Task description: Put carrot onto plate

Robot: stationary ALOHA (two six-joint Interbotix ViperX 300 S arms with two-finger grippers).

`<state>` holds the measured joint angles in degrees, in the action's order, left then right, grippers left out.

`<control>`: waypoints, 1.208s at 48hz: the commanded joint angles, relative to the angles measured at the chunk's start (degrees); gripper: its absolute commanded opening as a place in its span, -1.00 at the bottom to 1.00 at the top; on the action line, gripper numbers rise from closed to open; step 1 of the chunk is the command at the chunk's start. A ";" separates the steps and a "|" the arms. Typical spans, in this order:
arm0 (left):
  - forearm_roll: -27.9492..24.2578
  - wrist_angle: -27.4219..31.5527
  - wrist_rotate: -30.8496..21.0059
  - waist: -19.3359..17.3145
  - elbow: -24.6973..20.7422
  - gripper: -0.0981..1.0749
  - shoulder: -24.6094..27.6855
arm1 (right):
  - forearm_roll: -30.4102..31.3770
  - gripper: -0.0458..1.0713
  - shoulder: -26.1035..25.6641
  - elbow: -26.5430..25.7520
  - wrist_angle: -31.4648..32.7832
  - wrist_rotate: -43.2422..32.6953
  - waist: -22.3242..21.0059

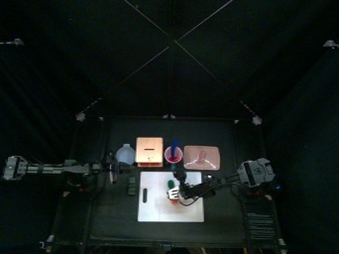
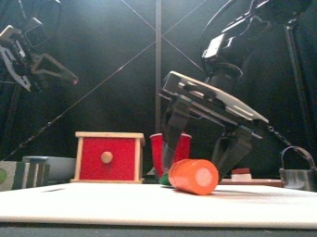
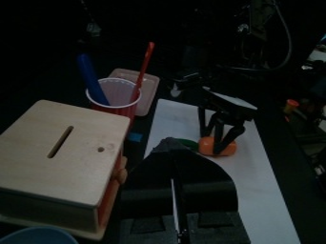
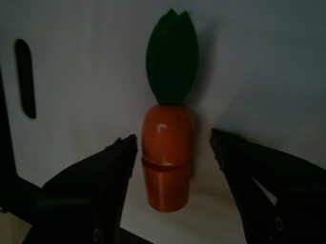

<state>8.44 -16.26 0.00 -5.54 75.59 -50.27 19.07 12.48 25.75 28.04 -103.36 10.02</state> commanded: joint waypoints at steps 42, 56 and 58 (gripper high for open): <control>0.18 -0.18 0.00 -0.09 -2.29 -0.58 0.18 | 2.11 0.37 -38.41 20.65 21.45 12.39 -16.88; 0.62 -0.53 -0.26 0.00 -3.43 -0.58 0.18 | 4.39 0.38 -44.74 36.04 8.26 16.35 -34.54; 0.88 -0.44 -0.26 0.00 -3.60 -0.58 0.26 | 4.48 0.38 -44.47 37.71 4.39 16.52 -36.47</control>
<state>8.96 -16.26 -0.26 -5.63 73.92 -50.27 23.38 -31.82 61.88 37.71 -87.10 -23.55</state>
